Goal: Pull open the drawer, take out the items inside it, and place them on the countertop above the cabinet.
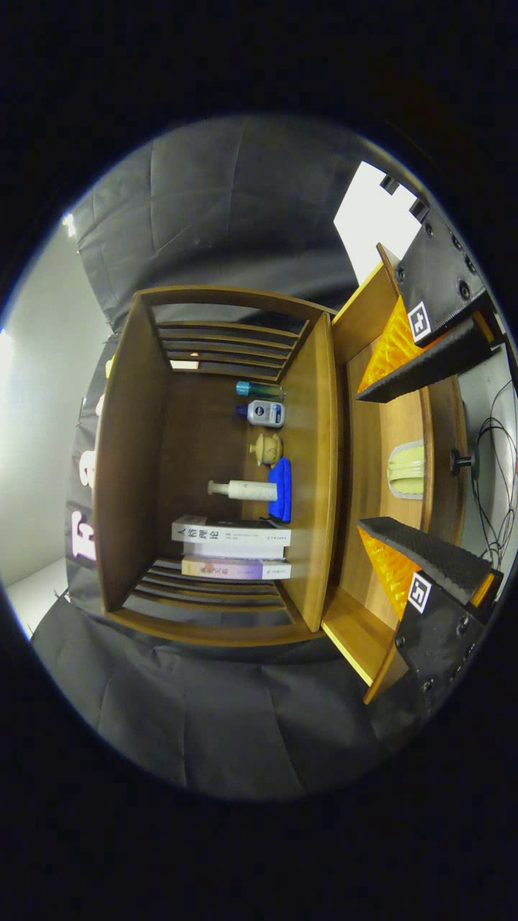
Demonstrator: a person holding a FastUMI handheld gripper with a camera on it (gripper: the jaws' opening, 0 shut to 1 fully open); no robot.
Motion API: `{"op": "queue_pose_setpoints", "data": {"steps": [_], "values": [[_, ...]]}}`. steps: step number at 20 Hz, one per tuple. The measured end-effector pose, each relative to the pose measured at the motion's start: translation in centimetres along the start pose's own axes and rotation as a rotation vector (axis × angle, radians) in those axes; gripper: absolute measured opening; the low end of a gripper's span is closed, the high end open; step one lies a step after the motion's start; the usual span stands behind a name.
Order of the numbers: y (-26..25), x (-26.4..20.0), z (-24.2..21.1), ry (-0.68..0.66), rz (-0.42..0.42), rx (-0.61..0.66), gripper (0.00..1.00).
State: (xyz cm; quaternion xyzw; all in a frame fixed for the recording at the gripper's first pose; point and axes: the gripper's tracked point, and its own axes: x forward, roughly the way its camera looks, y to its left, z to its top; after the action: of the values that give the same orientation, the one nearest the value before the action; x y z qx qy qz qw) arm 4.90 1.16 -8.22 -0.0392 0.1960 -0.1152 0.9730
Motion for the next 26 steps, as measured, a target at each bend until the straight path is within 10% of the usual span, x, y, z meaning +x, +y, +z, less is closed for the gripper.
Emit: {"op": "queue_pose_setpoints", "data": {"steps": [18, 26], "values": [[1.2, 10.3, -10.1, 0.652, -0.051, -0.096, 0.97], [2.7, 10.6, -11.8, 0.681, 0.047, -0.039, 0.32]]}}
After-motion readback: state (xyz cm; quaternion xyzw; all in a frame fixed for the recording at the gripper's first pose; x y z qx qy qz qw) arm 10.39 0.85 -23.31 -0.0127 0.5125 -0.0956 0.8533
